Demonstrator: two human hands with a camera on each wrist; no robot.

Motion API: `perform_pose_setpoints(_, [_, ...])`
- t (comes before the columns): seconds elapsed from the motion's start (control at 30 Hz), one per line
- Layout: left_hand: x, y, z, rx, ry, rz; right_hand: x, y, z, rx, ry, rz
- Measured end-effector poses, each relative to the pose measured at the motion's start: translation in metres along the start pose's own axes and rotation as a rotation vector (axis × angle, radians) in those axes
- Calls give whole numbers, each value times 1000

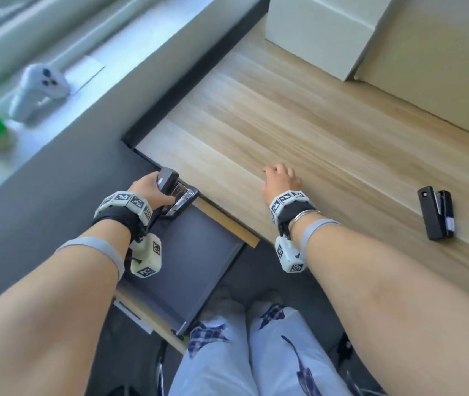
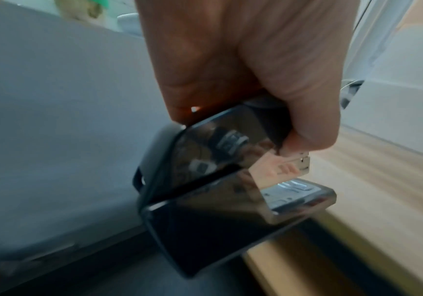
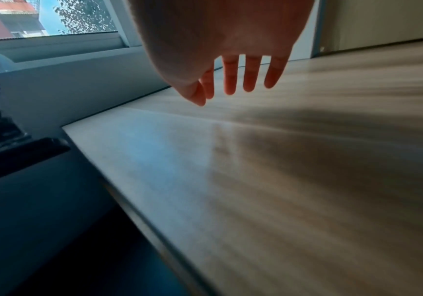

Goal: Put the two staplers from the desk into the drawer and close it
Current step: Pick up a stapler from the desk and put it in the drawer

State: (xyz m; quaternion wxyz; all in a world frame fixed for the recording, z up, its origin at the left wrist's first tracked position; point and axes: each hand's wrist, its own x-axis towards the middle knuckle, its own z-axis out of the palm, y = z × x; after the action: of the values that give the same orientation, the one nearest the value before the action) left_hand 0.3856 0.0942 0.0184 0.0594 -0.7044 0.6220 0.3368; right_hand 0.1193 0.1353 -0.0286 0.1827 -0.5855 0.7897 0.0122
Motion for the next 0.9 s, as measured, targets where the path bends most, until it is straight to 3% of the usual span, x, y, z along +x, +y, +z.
perform_pose_setpoints(0.27, [28,-75,68,23,-41,-145,3,-30,38,64,56,114])
perform_pose_setpoints(0.43, [56,-86,106,35,-33,-187,5,-32,61,70,81,207])
perform_pose_setpoints(0.73, [109,-104,154,-55,32,-271,8,-38,82,45,293,239])
perform_pose_setpoints(0.9, [126,-114,172,-63,16,-285,9,-38,85,31,297,249])
